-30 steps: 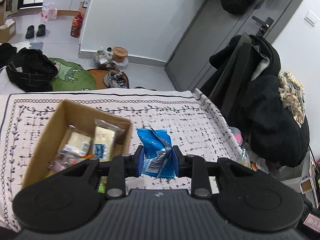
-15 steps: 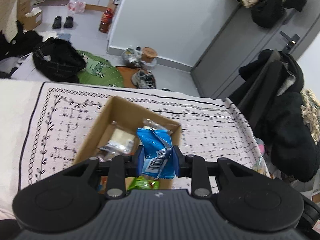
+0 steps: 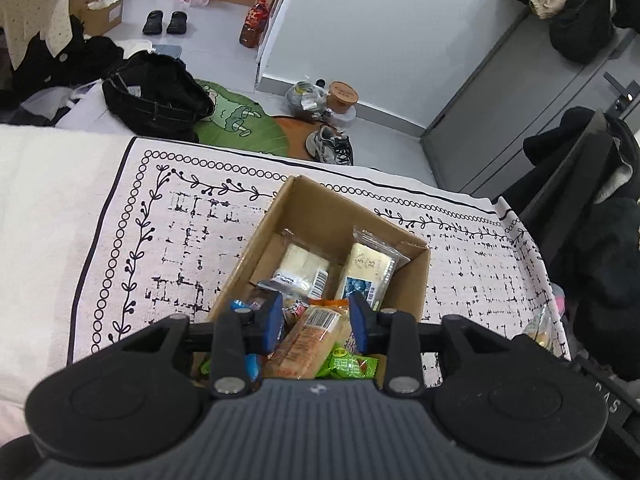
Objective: Organize snacks
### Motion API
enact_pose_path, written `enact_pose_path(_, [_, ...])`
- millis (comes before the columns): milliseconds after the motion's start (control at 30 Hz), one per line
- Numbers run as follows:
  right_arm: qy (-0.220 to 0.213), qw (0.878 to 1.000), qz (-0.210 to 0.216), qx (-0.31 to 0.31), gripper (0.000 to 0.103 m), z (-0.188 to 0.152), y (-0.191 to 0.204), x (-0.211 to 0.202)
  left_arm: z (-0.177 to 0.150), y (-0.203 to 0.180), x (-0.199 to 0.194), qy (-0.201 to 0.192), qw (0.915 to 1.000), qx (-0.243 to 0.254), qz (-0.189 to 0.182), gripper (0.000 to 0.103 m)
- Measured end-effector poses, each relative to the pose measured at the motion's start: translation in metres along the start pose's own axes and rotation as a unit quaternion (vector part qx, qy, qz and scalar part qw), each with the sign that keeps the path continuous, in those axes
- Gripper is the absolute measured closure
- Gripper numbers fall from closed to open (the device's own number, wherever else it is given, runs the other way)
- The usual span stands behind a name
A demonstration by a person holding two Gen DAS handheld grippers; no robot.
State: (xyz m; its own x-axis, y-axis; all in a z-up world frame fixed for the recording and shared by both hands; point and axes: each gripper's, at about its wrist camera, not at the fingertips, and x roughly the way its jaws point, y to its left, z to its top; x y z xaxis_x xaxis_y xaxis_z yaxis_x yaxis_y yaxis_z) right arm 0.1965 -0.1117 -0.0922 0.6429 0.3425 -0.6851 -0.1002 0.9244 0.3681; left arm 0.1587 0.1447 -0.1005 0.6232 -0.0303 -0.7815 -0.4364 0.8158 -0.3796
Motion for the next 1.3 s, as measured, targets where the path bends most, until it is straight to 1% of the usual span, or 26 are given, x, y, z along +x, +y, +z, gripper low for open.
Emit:
enact_pose_path(100, [0.011,1.0,0.01,-0.001,0.046,-0.002,0.008,0.003,0.003,0.003,-0.003,-0.001,1.0,-0.008,-0.002,0.064])
enact_pose_path(167, [0.017,1.0,0.016,-0.001,0.046,-0.003,0.013,0.005,0.004,0.003,-0.007,-0.005,1.0,-0.007,-0.005,0.057])
enact_pose_path(267, [0.026,0.999,0.034,0.002,0.044,-0.006,0.02,0.006,0.004,0.003,-0.011,-0.01,0.9999,-0.008,-0.009,0.053])
enact_pose_path(333, [0.032,0.998,0.05,0.002,0.039,-0.008,0.025,0.005,0.004,0.003,-0.013,-0.012,0.9998,-0.01,-0.009,0.05])
enact_pose_path(367, [0.034,0.998,0.056,0.004,0.039,-0.008,0.026,0.004,0.004,0.004,-0.013,-0.013,0.9998,-0.011,-0.009,0.047])
enact_pose_path(433, [0.043,0.997,0.069,0.008,0.033,-0.009,0.027,0.005,0.004,0.004,-0.015,-0.013,0.9998,-0.012,-0.011,0.046])
enact_pose_path(500, [0.047,0.996,0.076,0.015,0.033,-0.008,0.025,0.002,0.003,0.004,-0.017,-0.012,0.9998,-0.011,-0.012,0.046])
enact_pose_path(633, [0.04,0.997,0.059,0.02,0.033,-0.004,0.016,-0.005,0.003,0.001,-0.02,-0.012,0.9998,-0.008,-0.013,0.044])
enact_pose_path(767, [0.031,0.998,0.042,0.026,0.033,0.001,0.003,-0.014,0.002,-0.003,-0.023,-0.013,0.9998,-0.005,-0.014,0.036])
enact_pose_path(867, [0.026,0.998,0.038,0.033,0.032,0.004,-0.008,-0.021,0.0,-0.008,-0.025,-0.012,0.9998,-0.003,-0.015,0.031])
enact_pose_path(933, [0.022,0.999,0.03,0.036,0.028,0.006,-0.014,-0.026,-0.002,-0.013,-0.026,-0.009,0.9998,0.001,-0.017,0.029])
enact_pose_path(1067, [0.017,0.999,0.025,0.04,0.027,0.008,-0.026,-0.036,-0.006,-0.025,-0.028,-0.001,0.9997,0.013,-0.019,0.024])
enact_pose_path(1167, [0.012,0.999,0.019,0.043,0.026,0.008,-0.035,-0.045,-0.012,-0.035,-0.031,0.003,0.9995,0.023,-0.019,0.023])
enact_pose_path(1300, [0.001,0.999,0.011,0.042,0.021,0.009,-0.047,-0.061,-0.02,-0.049,-0.036,0.006,0.9989,0.041,-0.021,0.023])
